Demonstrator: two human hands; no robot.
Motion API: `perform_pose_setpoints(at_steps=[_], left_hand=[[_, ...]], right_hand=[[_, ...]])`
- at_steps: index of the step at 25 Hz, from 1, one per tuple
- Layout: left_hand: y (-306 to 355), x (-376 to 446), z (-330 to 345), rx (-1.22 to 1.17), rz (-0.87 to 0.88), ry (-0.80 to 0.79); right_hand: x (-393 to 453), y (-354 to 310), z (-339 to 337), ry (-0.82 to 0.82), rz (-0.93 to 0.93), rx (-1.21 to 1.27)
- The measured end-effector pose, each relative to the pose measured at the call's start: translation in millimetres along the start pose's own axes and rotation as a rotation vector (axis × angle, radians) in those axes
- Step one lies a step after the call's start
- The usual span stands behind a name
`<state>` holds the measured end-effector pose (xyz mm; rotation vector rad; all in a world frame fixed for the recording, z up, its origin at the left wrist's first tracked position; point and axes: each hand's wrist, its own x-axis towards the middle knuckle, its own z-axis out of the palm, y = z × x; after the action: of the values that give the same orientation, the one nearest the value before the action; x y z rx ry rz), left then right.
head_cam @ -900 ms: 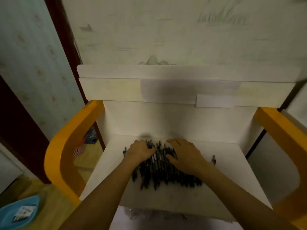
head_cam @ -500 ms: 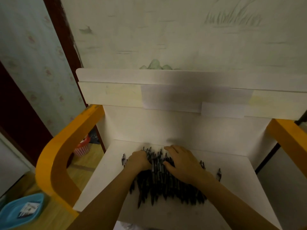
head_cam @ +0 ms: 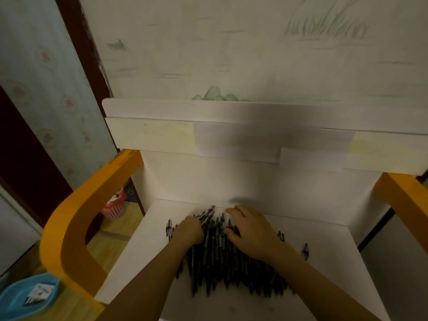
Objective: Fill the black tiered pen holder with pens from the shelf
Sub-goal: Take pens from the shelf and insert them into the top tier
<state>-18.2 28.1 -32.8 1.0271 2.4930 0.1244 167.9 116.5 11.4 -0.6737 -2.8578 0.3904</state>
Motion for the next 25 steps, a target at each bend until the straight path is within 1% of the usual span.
perform_pose_setpoints(at_steps=[6,12,18,21,25], left_hand=[[-5,0,-2,-0.082,-0.008,0.058],[-13,-2,-1,-0.106,-0.041,0.203],[-14,-4,-2,-0.180,-0.040,0.295],[-10,-12,-11,-0.255,0.009,0.340],[7,-35,-35,-0.476,0.149,0.328]], right_hand=[[6,-3,-3,-0.014,-0.015,-0.004],[9,-6,-10,0.005,-0.013,-0.005],[6,-5,-19,0.003,0.038,-0.016],[4,-7,-28,0.033,0.051,-0.030],[-3,-13,-47,0.106,0.064,-0.080]])
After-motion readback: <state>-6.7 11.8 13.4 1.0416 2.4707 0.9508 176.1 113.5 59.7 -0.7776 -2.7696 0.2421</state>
